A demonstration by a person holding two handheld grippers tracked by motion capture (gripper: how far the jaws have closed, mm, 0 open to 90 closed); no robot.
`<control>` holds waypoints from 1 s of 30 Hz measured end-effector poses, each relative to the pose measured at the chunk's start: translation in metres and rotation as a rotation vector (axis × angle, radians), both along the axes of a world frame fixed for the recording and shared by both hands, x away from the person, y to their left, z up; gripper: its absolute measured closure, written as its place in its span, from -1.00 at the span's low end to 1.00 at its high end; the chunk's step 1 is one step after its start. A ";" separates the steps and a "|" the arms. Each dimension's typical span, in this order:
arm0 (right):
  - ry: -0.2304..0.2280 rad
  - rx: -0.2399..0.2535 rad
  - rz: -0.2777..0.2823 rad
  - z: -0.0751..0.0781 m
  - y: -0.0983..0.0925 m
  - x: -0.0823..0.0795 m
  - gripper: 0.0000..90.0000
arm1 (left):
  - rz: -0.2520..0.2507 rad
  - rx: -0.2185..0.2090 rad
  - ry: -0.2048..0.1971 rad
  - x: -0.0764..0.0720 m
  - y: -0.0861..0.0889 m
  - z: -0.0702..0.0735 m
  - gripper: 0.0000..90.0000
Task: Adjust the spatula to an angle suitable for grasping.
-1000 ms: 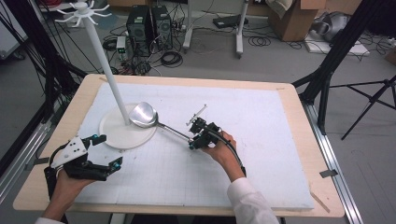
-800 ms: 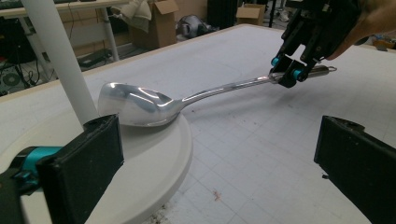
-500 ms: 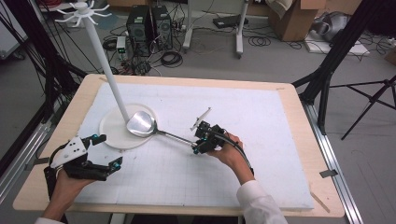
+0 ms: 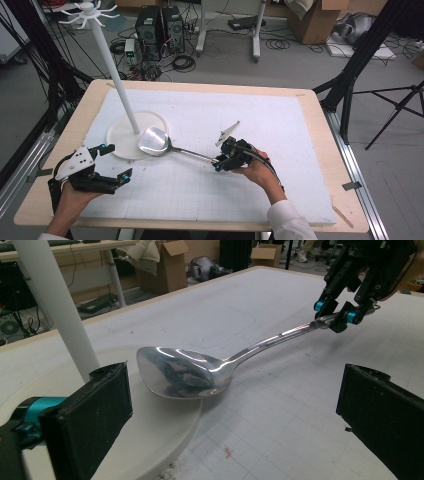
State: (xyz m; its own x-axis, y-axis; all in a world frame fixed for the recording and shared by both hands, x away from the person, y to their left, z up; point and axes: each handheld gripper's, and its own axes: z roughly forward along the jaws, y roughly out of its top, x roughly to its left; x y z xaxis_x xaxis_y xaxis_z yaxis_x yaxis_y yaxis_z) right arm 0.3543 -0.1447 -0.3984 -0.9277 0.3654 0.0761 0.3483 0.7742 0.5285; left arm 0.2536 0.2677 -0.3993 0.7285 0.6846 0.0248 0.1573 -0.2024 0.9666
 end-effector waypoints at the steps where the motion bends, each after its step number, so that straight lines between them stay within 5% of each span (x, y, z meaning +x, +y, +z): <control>1: 0.003 0.010 0.017 0.000 -0.002 -0.002 0.53 | 0.000 0.000 0.000 0.000 0.000 0.000 -0.96; 12: 0.019 0.040 0.156 -0.002 0.002 -0.014 0.53 | 0.000 -0.001 -0.003 -0.001 0.000 0.001 -0.96; 21: 0.005 0.056 0.217 -0.002 0.011 -0.020 0.53 | -0.004 -0.001 -0.008 -0.001 -0.001 0.003 -0.96; 27: -0.002 0.090 0.276 -0.001 0.016 -0.023 0.53 | -0.004 -0.001 -0.005 -0.001 -0.001 0.003 -0.96; 28: -0.015 0.146 0.281 0.002 0.016 -0.023 0.53 | -0.005 0.000 -0.006 -0.001 -0.001 0.003 -0.96; 30: -0.023 0.126 0.292 0.002 0.018 -0.023 0.54 | -0.006 0.000 -0.005 -0.001 -0.002 0.002 -0.96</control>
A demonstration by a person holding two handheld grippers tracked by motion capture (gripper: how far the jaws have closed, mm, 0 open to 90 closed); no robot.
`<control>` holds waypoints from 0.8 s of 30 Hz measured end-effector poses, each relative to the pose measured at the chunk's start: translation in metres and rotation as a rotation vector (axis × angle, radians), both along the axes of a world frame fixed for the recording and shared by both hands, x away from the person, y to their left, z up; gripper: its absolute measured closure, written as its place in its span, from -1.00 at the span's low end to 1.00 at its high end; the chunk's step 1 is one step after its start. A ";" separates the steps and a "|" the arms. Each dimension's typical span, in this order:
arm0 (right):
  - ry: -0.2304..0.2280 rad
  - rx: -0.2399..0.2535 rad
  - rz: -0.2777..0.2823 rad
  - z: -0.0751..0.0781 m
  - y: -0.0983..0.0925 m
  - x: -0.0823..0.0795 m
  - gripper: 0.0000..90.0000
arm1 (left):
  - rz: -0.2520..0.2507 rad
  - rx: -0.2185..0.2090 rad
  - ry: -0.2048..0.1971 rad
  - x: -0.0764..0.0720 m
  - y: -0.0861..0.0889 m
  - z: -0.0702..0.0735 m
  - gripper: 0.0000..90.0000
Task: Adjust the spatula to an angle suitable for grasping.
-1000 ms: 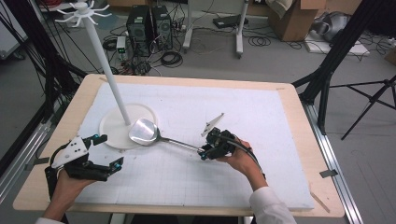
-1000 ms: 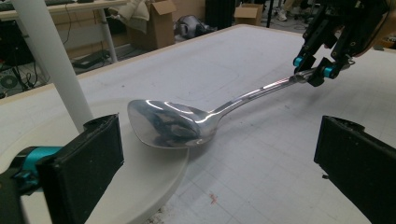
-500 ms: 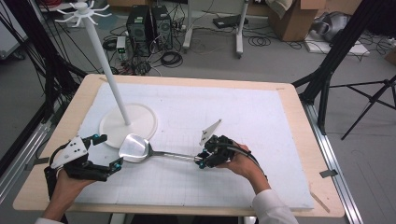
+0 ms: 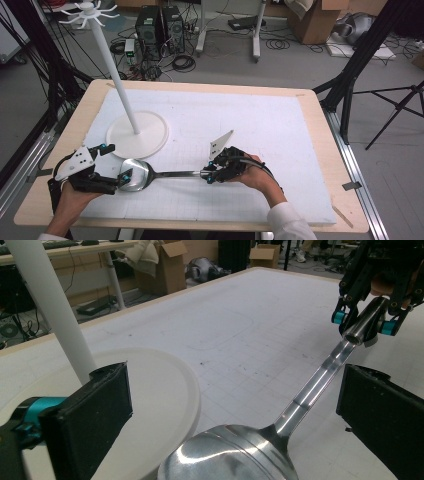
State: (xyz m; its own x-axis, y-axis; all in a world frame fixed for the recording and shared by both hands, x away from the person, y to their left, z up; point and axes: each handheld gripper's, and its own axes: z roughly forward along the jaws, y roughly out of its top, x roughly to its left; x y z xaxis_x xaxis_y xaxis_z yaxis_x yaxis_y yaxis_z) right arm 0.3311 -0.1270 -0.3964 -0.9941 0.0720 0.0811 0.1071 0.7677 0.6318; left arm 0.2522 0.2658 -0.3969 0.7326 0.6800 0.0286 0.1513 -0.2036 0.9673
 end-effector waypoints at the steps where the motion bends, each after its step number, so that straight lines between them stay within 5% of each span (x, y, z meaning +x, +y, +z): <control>1: 0.000 0.000 0.000 0.000 0.000 0.000 0.54 | 0.000 0.000 0.000 0.000 0.000 0.000 -0.96; 9: -0.032 -0.011 0.004 -0.003 0.002 -0.001 0.50 | -0.003 0.007 0.004 0.000 -0.001 -0.001 -0.96; 14: -0.059 -0.015 -0.030 -0.005 0.002 -0.001 -0.03 | -0.007 0.010 0.003 0.000 -0.002 0.000 -0.96; 17: -0.059 -0.016 -0.033 -0.004 0.001 -0.001 -0.06 | -0.010 0.015 0.002 0.000 -0.003 0.000 -0.96; 22: -0.062 0.026 -0.046 0.001 -0.005 -0.002 -0.29 | -0.026 0.041 -0.004 -0.001 -0.007 0.002 -0.96; 24: -0.076 0.060 -0.074 0.006 -0.014 -0.005 -0.58 | -0.042 0.045 -0.003 0.000 -0.010 0.004 -0.96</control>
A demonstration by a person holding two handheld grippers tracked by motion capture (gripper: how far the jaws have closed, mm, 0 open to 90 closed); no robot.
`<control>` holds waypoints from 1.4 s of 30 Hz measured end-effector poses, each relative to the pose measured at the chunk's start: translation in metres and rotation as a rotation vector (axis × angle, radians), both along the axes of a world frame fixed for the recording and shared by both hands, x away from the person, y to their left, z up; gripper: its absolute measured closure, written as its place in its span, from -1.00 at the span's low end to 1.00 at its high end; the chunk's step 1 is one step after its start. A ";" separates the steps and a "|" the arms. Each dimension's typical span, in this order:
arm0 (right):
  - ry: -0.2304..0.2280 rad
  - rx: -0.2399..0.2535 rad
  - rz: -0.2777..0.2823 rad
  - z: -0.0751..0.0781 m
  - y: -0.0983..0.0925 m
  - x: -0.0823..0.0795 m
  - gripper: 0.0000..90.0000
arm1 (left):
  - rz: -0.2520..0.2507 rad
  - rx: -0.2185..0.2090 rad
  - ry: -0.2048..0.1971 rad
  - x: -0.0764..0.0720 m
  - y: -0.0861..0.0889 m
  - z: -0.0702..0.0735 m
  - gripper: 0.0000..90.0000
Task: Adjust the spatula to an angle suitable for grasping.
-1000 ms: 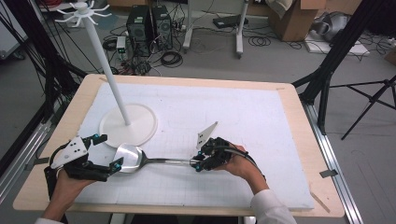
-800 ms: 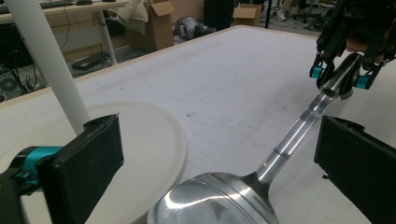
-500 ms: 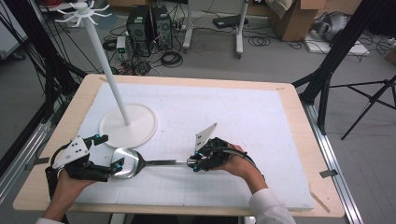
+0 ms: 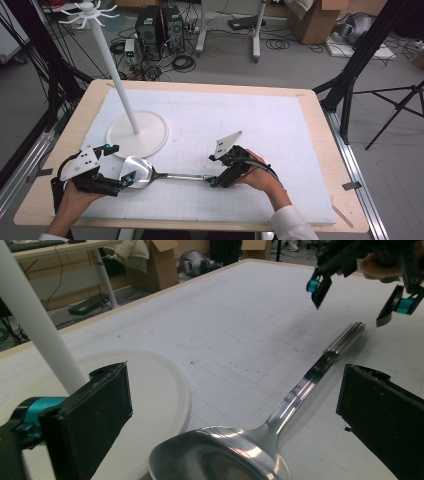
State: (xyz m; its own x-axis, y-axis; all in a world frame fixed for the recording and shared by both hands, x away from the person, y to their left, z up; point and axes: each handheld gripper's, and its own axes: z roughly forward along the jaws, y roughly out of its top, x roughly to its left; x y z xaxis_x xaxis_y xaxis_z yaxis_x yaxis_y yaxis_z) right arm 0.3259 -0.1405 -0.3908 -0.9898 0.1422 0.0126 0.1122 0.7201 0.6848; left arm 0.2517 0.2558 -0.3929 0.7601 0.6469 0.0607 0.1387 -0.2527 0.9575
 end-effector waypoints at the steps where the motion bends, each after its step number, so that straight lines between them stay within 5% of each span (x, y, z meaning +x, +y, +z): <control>1: 0.000 0.000 0.000 0.000 0.000 0.000 -0.58 | 0.000 0.000 0.000 0.000 0.000 0.000 -0.96; 2: -0.014 0.023 -0.055 0.003 -0.005 -0.002 -0.69 | -0.008 0.006 -0.002 0.000 -0.002 0.002 -0.96; 5: -0.006 0.072 -0.074 0.009 -0.011 -0.004 -0.75 | -0.016 0.016 -0.003 0.001 -0.004 0.004 -0.96; 8: -0.004 0.194 -0.124 0.020 -0.026 -0.009 -0.92 | -0.017 0.013 -0.010 0.001 -0.004 0.008 -0.96; 12: -0.022 0.270 -0.179 0.025 -0.044 -0.014 -0.98 | -0.042 0.022 -0.002 0.006 -0.008 0.014 -0.96; 23: -0.079 0.364 -0.277 0.020 -0.087 -0.028 -1.00 | -0.144 0.110 0.014 0.022 -0.035 0.029 -0.96; 26: -0.082 0.388 -0.286 0.017 -0.094 -0.034 -1.00 | -0.187 0.161 0.045 0.028 -0.044 0.031 -0.96; 35: -0.104 0.478 -0.336 0.013 -0.113 -0.040 -1.00 | -0.247 0.202 0.098 0.039 -0.053 0.031 -0.96; 42: -0.126 0.528 -0.401 0.007 -0.130 -0.044 -1.00 | -0.329 0.300 0.124 0.045 -0.068 0.037 -0.96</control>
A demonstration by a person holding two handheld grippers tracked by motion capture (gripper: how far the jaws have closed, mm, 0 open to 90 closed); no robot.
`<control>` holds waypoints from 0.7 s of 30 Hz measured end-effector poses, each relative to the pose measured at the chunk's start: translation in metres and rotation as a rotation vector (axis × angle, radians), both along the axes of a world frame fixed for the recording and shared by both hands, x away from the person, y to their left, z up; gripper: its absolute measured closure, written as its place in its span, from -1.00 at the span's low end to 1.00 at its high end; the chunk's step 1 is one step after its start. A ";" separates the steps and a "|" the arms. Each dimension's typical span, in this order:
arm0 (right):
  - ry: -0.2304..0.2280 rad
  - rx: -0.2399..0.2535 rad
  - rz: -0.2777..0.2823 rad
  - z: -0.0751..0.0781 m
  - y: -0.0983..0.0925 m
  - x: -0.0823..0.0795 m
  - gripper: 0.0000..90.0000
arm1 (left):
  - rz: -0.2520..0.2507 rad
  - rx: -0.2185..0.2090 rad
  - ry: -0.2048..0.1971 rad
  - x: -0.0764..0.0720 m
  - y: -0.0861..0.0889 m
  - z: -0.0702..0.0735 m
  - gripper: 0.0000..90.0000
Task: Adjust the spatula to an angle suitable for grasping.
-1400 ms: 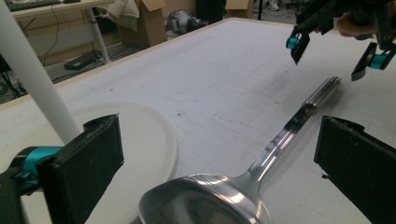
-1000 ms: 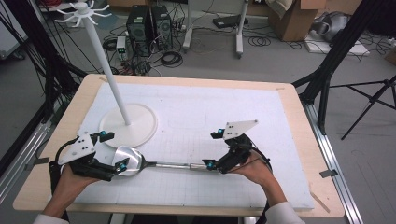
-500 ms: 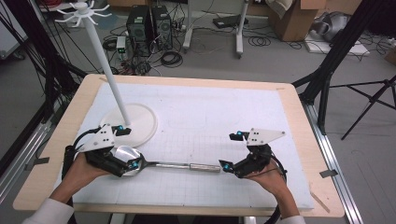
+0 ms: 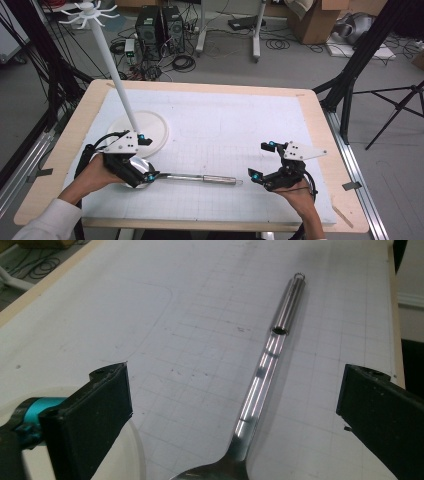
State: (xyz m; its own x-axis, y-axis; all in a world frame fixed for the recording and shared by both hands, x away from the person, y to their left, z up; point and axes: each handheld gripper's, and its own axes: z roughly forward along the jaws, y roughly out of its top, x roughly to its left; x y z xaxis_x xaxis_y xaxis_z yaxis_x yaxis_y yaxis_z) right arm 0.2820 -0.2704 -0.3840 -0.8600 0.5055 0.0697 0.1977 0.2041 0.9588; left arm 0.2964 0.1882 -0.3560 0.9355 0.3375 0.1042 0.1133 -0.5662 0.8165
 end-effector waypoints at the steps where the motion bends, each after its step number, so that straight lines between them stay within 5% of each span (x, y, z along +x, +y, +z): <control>1: 0.000 0.000 0.000 0.000 0.000 0.000 -1.00 | 0.000 0.000 0.000 0.000 0.000 0.000 -0.96; 8: -0.006 0.005 -0.052 0.000 -0.008 -0.001 -1.00 | -0.022 0.092 0.036 0.006 -0.019 -0.005 -0.96; 21: -0.017 0.000 -0.055 0.005 -0.009 -0.003 -1.00 | -0.083 0.223 0.071 0.014 -0.055 -0.024 -0.87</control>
State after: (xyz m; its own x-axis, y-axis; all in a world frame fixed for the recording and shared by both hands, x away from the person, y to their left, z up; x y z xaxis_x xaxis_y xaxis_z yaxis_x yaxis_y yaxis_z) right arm 0.2791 -0.2795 -0.3789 -0.8322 0.5517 0.0556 0.1924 0.1933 0.9621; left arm 0.3104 0.1334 -0.3797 0.9667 0.2356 0.1003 0.1120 -0.7411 0.6620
